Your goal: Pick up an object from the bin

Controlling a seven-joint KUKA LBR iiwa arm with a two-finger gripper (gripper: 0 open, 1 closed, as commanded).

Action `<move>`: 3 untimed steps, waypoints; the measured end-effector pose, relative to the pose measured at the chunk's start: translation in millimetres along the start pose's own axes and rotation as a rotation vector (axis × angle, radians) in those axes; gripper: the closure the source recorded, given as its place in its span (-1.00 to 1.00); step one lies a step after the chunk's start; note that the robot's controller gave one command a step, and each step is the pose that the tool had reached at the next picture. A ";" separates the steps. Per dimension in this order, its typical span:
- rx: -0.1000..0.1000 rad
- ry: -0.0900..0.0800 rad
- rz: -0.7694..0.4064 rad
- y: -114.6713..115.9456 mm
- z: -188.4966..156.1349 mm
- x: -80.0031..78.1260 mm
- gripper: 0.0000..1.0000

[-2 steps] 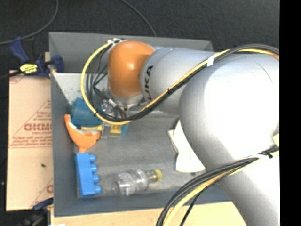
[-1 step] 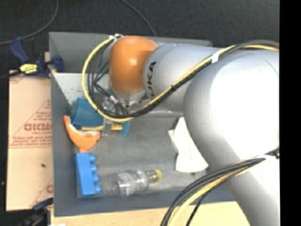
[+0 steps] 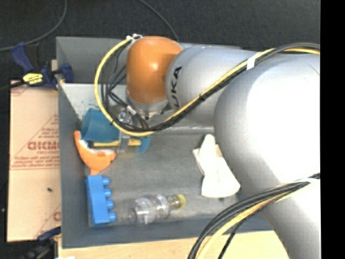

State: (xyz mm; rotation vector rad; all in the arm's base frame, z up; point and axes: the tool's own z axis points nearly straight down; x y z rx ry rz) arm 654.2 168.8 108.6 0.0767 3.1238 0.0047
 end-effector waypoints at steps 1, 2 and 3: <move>0.000 -0.001 0.000 0.1 -10.5 -0.5 1.00; -0.001 -0.002 0.000 0.1 -16.9 -0.6 1.00; -0.001 -0.003 0.000 0.0 -21.5 -0.9 1.00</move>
Offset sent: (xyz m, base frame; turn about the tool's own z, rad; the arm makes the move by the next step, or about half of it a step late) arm 0.0000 0.0001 0.0103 0.0000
